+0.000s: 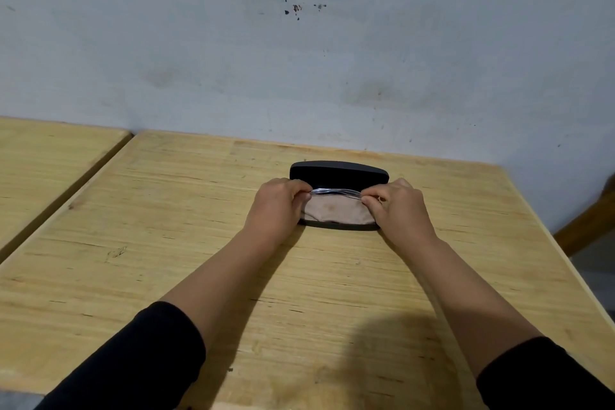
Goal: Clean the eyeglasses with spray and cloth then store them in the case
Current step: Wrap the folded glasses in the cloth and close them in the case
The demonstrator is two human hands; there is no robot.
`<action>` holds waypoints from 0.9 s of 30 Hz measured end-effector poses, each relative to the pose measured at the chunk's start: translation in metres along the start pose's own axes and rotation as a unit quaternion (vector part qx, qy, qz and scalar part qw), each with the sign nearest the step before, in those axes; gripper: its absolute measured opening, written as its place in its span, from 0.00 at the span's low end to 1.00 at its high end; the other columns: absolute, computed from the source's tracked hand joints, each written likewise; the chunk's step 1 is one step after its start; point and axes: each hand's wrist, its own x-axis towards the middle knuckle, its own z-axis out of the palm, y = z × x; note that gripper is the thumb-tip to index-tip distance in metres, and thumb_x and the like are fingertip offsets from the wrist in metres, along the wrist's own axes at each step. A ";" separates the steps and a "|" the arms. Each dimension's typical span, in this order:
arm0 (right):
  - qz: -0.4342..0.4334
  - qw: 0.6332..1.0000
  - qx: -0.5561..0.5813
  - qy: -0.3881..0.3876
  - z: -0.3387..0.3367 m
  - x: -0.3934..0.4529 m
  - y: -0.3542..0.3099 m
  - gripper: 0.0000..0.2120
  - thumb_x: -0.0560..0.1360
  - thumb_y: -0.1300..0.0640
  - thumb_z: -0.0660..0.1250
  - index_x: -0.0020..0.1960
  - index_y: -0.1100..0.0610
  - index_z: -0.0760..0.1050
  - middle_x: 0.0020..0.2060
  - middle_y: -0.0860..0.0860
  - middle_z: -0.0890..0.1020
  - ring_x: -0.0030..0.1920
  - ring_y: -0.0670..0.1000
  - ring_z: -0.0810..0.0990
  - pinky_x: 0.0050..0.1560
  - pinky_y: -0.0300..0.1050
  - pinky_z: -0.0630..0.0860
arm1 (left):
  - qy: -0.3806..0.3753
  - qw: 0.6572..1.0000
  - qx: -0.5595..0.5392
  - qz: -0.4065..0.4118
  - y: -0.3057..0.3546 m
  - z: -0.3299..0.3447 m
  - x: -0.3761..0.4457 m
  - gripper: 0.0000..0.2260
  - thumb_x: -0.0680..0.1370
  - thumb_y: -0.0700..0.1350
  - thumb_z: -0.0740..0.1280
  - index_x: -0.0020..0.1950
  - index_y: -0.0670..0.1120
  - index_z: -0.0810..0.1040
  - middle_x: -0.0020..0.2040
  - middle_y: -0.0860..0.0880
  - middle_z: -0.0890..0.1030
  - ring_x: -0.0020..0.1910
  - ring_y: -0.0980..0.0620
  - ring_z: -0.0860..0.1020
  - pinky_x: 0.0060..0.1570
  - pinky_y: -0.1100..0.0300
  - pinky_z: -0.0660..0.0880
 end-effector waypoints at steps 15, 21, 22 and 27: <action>0.033 0.999 0.010 0.002 -0.004 -0.006 -0.006 0.09 0.73 0.57 0.68 0.52 0.58 0.82 0.40 0.53 0.81 0.48 0.51 0.74 0.48 0.38 0.65 | -0.006 0.998 -0.039 -0.058 0.001 -0.004 -0.003 0.10 0.75 0.45 0.69 0.55 0.45 0.81 0.49 0.45 0.84 0.48 0.50 0.80 0.49 0.71 0.68; 0.094 0.981 0.103 0.133 -0.009 -0.014 0.002 0.05 0.71 0.57 0.70 0.46 0.55 0.83 0.38 0.47 0.80 0.42 0.48 0.77 0.46 0.41 0.72 | 0.057 0.988 -0.076 -0.124 -0.002 -0.014 -0.016 0.15 0.72 0.50 0.71 0.56 0.48 0.80 0.47 0.47 0.83 0.41 0.57 0.75 0.50 0.67 0.68; 0.111 0.974 0.125 0.155 -0.010 -0.012 0.003 0.05 0.71 0.56 0.70 0.46 0.55 0.82 0.40 0.48 0.81 0.41 0.48 0.77 0.46 0.43 0.74 | 0.061 0.985 -0.080 -0.139 -0.004 -0.015 -0.018 0.16 0.71 0.52 0.72 0.57 0.49 0.80 0.48 0.48 0.83 0.41 0.57 0.75 0.50 0.65 0.69; 0.158 0.959 0.192 0.136 -0.022 0.005 0.003 0.12 0.73 0.56 0.68 0.56 0.54 0.80 0.48 0.45 0.81 0.46 0.43 0.78 0.45 0.25 0.70 | -0.022 0.973 -0.126 -0.192 -0.010 -0.014 -0.024 0.31 0.65 0.54 0.75 0.66 0.47 0.73 0.56 0.48 0.81 0.50 0.56 0.78 0.55 0.66 0.69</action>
